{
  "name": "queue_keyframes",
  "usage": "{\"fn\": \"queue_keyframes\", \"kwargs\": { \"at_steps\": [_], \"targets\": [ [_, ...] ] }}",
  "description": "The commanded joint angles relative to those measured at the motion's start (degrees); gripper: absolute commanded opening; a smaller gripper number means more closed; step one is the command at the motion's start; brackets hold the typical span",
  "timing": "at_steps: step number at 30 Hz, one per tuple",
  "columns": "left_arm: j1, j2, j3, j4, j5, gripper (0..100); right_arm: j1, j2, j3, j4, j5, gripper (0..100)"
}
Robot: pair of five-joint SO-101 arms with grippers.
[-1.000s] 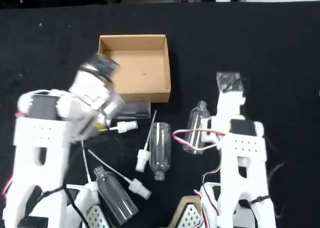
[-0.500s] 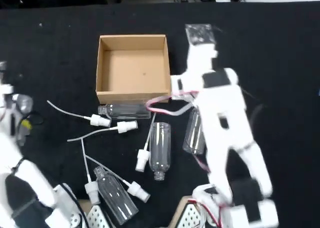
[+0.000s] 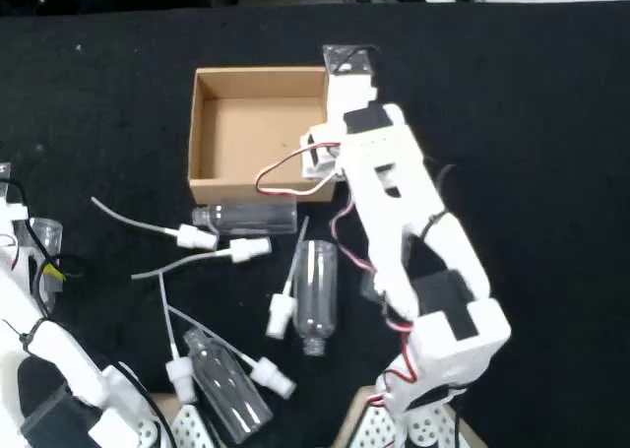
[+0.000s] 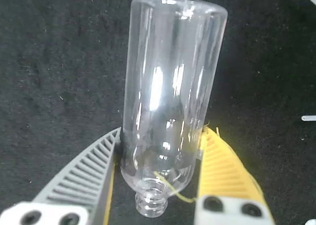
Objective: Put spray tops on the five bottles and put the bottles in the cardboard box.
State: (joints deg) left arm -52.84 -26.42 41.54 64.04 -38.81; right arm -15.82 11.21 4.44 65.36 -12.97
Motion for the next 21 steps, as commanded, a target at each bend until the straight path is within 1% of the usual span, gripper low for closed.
{"fn": "queue_keyframes", "kwargs": {
  "at_steps": [1,3,4,5,9,14,21],
  "targets": [
    [-0.7,0.0,0.9,-3.1,-0.6,12,-0.8,2.2,-3.8,-3.7,-0.2,27.2],
    [-0.7,0.0,1.2,-3.6,-0.6,12,-0.9,3.8,-3.9,-3.6,-0.1,26.6],
    [-0.6,0.0,1.3,-3.6,-0.6,12,-0.8,4.5,-3.8,-3.6,0.0,24.6],
    [-0.6,0.0,1.4,-3.6,-0.6,12,-0.6,5.1,-3.7,-3.6,0.5,20.8],
    [-0.7,0.0,1.4,-3.3,-0.6,12,1.5,7.5,-3.7,-3.5,6.8,1.9],
    [-0.7,0.0,1.4,-3.3,-0.6,12,4.0,5.1,-1.2,-2.0,12.4,0.9],
    [-0.6,0.0,1.4,-3.2,-0.6,12,5.4,-5.5,8.2,-2.9,26.3,1.0]
  ]
}}
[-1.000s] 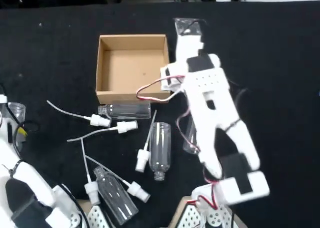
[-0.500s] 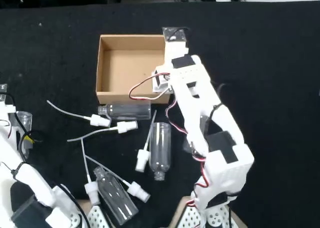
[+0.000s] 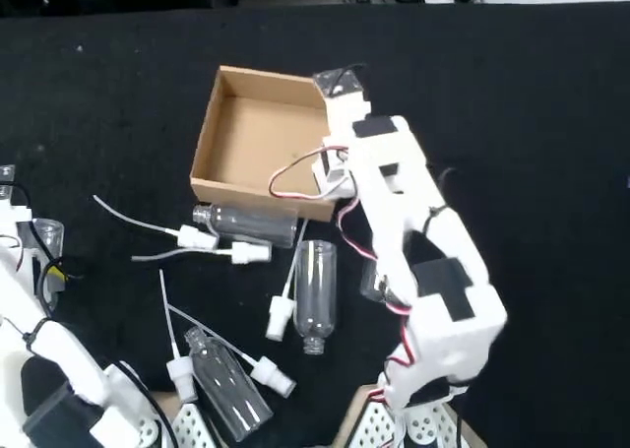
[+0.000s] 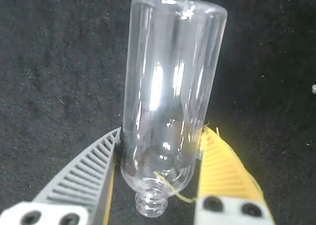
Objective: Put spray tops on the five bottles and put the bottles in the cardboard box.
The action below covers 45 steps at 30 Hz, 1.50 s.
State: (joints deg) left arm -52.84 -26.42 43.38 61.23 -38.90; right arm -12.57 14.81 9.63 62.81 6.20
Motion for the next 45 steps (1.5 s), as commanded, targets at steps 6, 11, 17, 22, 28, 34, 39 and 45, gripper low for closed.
{"fn": "queue_keyframes", "kwargs": {
  "at_steps": [6,11,17,22,28,34,39,45],
  "targets": [
    [-0.3,0.0,-0.4,-0.4,-0.5,12,7.6,-12.6,6.4,-0.2,20.0,1.1],
    [-0.1,0.0,-0.4,-0.4,-0.5,12,7.9,-12.6,8.0,-0.3,25.5,1.1],
    [-0.1,0.1,-0.4,-0.4,-0.3,12,4.0,-13.1,8.0,-0.3,14.6,1.6],
    [-0.6,0.6,-0.3,-0.4,-0.3,12,1.4,-13.1,7.9,0.0,6.9,17.8],
    [-0.6,0.6,1.4,-0.9,-0.5,14,1.6,-19.5,6.8,4.1,5.2,28.6],
    [-0.7,0.6,1.5,-0.9,-1.3,23,2.1,-34.4,7.3,14.0,5.2,28.5],
    [-3.7,0.6,1.7,-0.9,-10.6,23,5.0,-42.5,17.2,14.5,5.5,28.7],
    [-5.8,0.6,2.7,-3.5,-16.9,23,6.7,-50.9,36.1,3.3,5.3,28.6]
  ]
}}
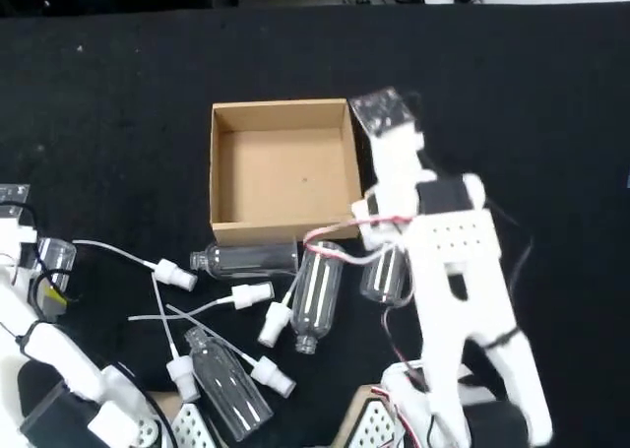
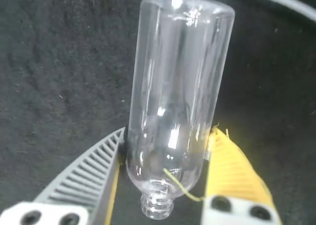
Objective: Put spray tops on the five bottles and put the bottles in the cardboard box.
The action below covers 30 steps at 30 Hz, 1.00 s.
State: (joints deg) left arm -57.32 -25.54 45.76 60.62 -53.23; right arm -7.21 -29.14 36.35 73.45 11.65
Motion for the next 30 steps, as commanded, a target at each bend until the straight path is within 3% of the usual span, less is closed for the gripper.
{"fn": "queue_keyframes", "kwargs": {
  "at_steps": [1,9,14,20,26,30],
  "targets": [
    [-1.6,-0.3,1.0,-4.3,-2.5,23,1.3,-8.3,12.2,-9.3,-0.2,28.6],
    [-1.5,-0.4,4.9,-6.6,-7.8,31,1.3,-13.8,25.2,-21.9,-3.0,28.9],
    [-1.7,-0.7,4.4,-7.2,-8.6,29,1.3,-13.7,28.2,-26.0,-5.5,28.8],
    [-4.6,-0.4,4.0,-7.7,-15.5,29,1.3,-13.7,29.5,-27.5,-5.4,28.6],
    [-10.9,-0.4,3.7,-14.7,-25.1,29,1.3,-13.7,29.5,-27.5,-5.4,28.6],
    [-11.9,-0.4,3.1,-20.0,-23.5,29,1.3,-13.8,29.4,-27.5,-5.4,28.6]
  ]
}}
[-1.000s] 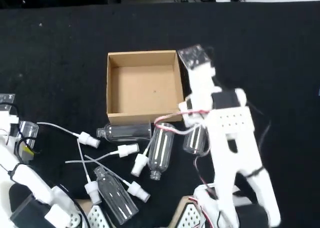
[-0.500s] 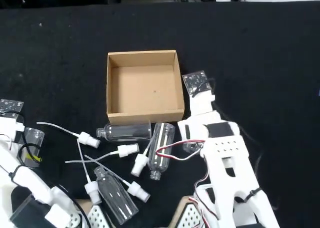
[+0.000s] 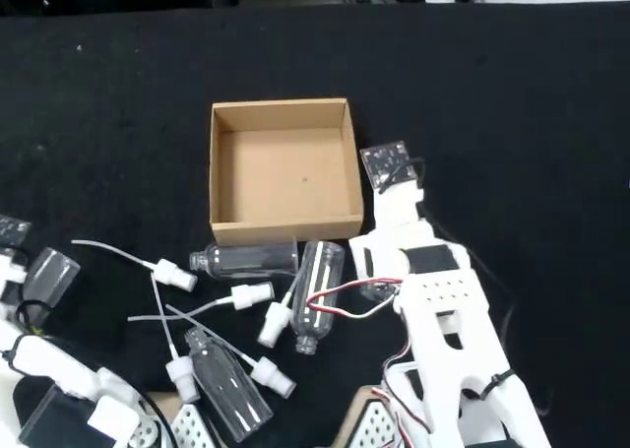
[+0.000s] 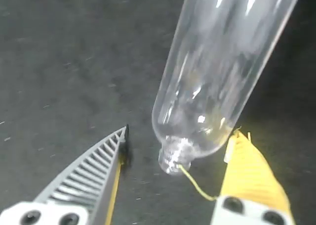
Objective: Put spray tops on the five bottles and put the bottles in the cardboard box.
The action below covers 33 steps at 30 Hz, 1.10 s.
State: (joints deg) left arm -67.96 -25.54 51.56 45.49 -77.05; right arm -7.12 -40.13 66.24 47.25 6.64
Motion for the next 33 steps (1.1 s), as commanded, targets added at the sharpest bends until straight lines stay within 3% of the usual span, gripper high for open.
{"fn": "queue_keyframes", "kwargs": {
  "at_steps": [1,9,12,16,18,20,26,28,33],
  "targets": [
    [-1.3,-0.6,-2.7,-6.0,0.7,29,1.2,-2.8,-0.5,-1.3,-0.4,28.6],
    [-1.3,-1.0,-3.9,-12.2,2.6,29,1.2,-2.9,-0.5,-1.2,-0.4,28.6],
    [-1.3,-1.0,-10.8,-3.9,2.8,29,1.2,-2.9,-0.5,-1.3,-0.4,28.6],
    [1.2,-0.2,-23.5,16.3,9.1,29,1.2,-2.9,-0.5,-1.3,-0.4,28.6],
    [3.6,0.4,-27.9,25.2,16.0,29,1.2,-2.9,-0.5,-1.3,-0.4,28.6],
    [6.7,1.9,-30.4,30.9,27.3,29,1.2,-2.9,-0.5,-1.3,-0.4,28.6],
    [10.4,8.3,-31.7,31.6,70.8,29,1.2,-2.9,-0.4,-1.2,-0.4,28.6],
    [10.2,9.1,-31.3,31.6,81.8,29,1.2,-2.9,-0.4,-1.3,-0.4,28.6],
    [8.8,9.0,-30.6,31.6,91.5,29,1.2,-2.9,-0.4,-1.3,0.0,28.6]
  ]
}}
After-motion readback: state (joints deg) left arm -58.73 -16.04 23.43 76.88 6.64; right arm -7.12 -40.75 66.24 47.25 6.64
